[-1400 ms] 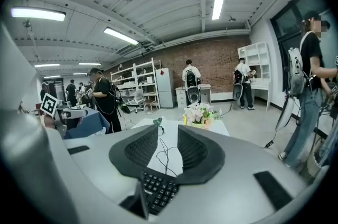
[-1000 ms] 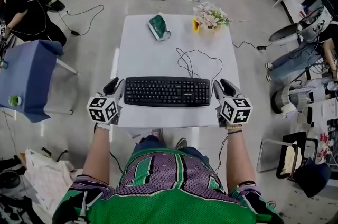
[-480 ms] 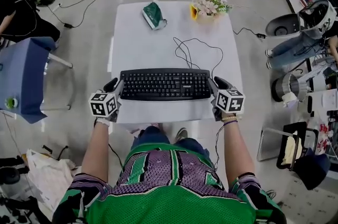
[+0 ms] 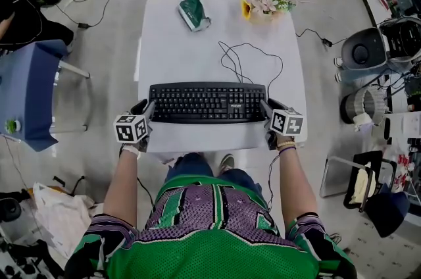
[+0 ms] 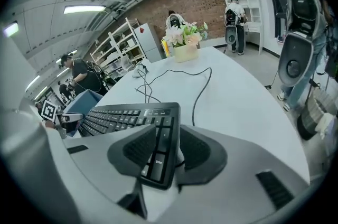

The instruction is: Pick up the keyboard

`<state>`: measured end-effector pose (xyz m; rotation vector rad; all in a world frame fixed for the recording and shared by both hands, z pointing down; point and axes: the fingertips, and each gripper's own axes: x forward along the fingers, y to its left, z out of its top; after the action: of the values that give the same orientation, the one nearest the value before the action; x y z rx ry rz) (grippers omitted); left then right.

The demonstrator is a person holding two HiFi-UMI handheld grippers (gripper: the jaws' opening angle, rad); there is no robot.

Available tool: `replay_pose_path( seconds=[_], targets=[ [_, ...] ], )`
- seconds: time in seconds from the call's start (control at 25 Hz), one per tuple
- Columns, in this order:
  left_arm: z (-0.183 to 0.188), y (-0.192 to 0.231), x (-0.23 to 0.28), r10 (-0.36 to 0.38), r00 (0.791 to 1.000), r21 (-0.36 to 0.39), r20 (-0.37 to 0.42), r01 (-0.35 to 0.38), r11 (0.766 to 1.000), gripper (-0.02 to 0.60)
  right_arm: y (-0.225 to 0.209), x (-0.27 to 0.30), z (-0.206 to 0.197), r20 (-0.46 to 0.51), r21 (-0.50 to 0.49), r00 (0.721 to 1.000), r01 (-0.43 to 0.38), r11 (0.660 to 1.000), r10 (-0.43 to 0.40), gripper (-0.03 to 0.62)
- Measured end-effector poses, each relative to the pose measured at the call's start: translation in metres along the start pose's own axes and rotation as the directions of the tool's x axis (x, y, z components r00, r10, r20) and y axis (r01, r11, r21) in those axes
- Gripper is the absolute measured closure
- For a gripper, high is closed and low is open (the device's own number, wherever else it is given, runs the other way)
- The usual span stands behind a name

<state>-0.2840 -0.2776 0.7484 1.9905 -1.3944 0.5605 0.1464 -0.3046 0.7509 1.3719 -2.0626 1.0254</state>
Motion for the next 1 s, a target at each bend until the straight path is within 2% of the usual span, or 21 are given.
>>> replay_pose_path(
  seconds=[0.2,0.36,0.56,1.0],
  targets=[
    [-0.007,0.003,0.005,-0.019,1.0,-0.042,-0.014,0.018,0.999,0.456,-0.001,0.007,-0.006,-0.016,0.059,0.999,-0.028,0.998,0.029,0.459],
    [-0.008,0.002,0.008,-0.027,0.999,-0.006,-0.045,0.027,1.0,0.449,-0.004,0.009,-0.01,-0.017,0.108,0.998,-0.052,0.993,0.054,0.447],
    [-0.009,0.002,0.01,-0.048,0.997,-0.023,-0.064,0.047,0.999,0.449,-0.006,0.014,-0.013,-0.01,0.204,0.992,-0.125,0.971,0.13,0.434],
    [-0.01,0.001,0.012,-0.065,0.993,-0.045,-0.094,0.061,0.997,0.459,0.001,0.017,-0.012,-0.07,0.298,0.949,-0.276,0.914,0.309,0.445]
  ],
)
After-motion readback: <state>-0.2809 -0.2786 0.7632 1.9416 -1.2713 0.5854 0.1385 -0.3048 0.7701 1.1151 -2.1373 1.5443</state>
